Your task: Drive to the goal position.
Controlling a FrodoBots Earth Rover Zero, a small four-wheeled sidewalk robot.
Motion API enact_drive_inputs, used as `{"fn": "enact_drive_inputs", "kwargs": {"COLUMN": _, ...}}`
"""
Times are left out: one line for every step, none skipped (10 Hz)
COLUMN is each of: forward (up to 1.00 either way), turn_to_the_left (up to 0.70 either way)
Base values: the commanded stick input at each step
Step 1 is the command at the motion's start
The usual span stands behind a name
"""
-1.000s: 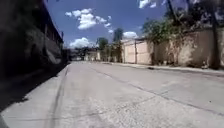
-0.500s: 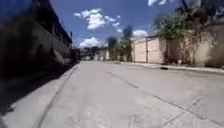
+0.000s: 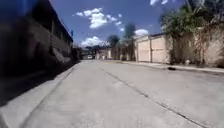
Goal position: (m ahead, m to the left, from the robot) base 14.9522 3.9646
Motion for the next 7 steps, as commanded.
{"fn": "enact_drive_inputs", "kwargs": {"forward": 1.00, "turn_to_the_left": 0.00}}
{"fn": "enact_drive_inputs", "kwargs": {"forward": 1.00, "turn_to_the_left": 0.00}}
{"fn": "enact_drive_inputs", "kwargs": {"forward": 1.00, "turn_to_the_left": 0.00}}
{"fn": "enact_drive_inputs", "kwargs": {"forward": 1.00, "turn_to_the_left": 0.00}}
{"fn": "enact_drive_inputs", "kwargs": {"forward": 1.00, "turn_to_the_left": 0.00}}
{"fn": "enact_drive_inputs", "kwargs": {"forward": 1.00, "turn_to_the_left": 0.00}}
{"fn": "enact_drive_inputs", "kwargs": {"forward": 1.00, "turn_to_the_left": 0.00}}
